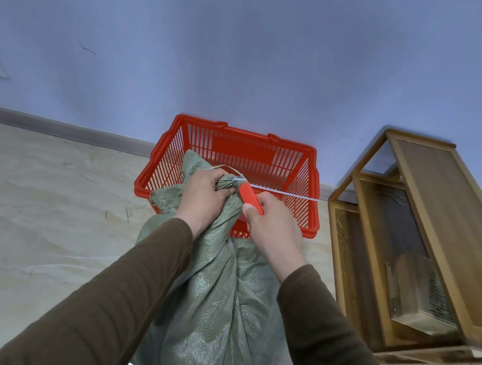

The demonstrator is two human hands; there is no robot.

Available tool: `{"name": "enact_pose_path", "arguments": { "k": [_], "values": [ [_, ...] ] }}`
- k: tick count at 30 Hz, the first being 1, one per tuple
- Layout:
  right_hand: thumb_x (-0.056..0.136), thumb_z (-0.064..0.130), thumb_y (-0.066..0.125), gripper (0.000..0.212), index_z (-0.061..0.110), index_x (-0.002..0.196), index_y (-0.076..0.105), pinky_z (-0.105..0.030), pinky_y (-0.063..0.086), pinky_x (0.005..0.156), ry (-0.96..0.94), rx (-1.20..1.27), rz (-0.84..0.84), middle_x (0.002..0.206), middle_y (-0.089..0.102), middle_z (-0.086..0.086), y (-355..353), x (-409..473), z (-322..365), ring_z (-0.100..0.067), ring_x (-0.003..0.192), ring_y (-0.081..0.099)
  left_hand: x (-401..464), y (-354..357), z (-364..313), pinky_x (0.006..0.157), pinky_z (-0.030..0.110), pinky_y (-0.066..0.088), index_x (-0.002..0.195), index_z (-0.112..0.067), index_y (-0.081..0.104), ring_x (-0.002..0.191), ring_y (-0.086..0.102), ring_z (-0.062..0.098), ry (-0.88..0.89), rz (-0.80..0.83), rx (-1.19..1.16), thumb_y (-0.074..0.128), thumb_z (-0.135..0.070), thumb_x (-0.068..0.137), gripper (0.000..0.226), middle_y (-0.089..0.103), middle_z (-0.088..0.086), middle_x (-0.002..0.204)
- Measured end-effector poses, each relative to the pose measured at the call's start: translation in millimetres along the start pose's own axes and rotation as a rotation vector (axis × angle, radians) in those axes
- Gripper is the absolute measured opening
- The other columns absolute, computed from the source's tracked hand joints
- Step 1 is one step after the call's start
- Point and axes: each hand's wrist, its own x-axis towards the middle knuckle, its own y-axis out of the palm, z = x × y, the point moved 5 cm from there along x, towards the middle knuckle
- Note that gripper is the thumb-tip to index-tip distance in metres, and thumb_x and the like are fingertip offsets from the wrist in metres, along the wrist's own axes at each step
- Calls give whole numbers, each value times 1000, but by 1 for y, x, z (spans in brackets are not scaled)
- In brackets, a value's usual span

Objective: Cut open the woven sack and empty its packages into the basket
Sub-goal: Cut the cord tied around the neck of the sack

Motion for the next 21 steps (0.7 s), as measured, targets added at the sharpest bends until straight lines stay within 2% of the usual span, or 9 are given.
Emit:
{"name": "enact_pose_path", "arguments": {
  "k": [3,5,7,10,12,15,17,19,21],
  "values": [
    [106,41,47,18,27,111,58,-35,52,61,84,204,-226,88,65,8,-41,5,-19,-9,73,64,-5,-33,46,91,35,53,103,-18,78,100,70,26,-172,-75,80,73,-16,94,10,77,5,102],
    [106,38,48,18,24,109,58,-43,58,62,116,411,-187,86,68,2,-51,8,-30,-15,69,65,-9,-43,48,88,32,51,101,-16,78,103,72,30,-181,-131,7,75,-12,92,11,78,7,102],
    [103,37,52,11,27,100,58,-58,60,75,42,475,-96,82,69,-4,-33,7,-10,-31,72,68,-9,-25,18,93,38,55,103,-11,77,101,73,28,-124,-27,-147,75,-11,91,12,79,7,102],
    [92,40,61,20,22,89,54,-62,57,73,-63,562,-106,72,64,-3,-9,5,19,-39,70,66,-9,3,-13,92,40,57,112,-4,72,98,74,18,-59,49,-370,77,-5,90,22,79,11,106],
    [84,46,69,30,20,82,53,-53,57,66,-22,622,-104,65,57,2,-3,7,12,-31,60,59,-10,1,-13,92,36,56,116,-3,65,100,73,17,-63,30,-428,79,-4,88,31,76,14,111],
    [86,43,78,28,22,86,59,-34,48,52,94,838,-67,63,55,5,7,10,-8,-14,50,52,-14,-9,-13,106,48,52,118,-6,54,116,67,33,-83,-8,-486,80,-11,89,39,67,23,124],
    [89,37,80,30,16,103,65,-27,48,45,169,1035,36,67,59,3,16,9,-10,-9,47,51,-17,-10,-24,106,49,52,115,-13,57,109,68,22,-36,4,-490,78,-20,91,32,68,16,122],
    [91,31,80,25,14,106,69,-23,49,44,216,1187,110,68,65,3,23,6,-6,-8,48,53,-20,-12,-28,104,54,54,111,-20,65,105,69,17,-16,24,-555,75,-27,93,22,72,9,117],
    [93,24,78,15,14,102,71,-23,50,45,253,1245,106,66,67,4,26,6,-6,-9,48,54,-21,-16,-31,110,55,49,110,-29,75,120,65,21,13,-4,-512,75,-33,93,17,69,2,123]
  ]
}}
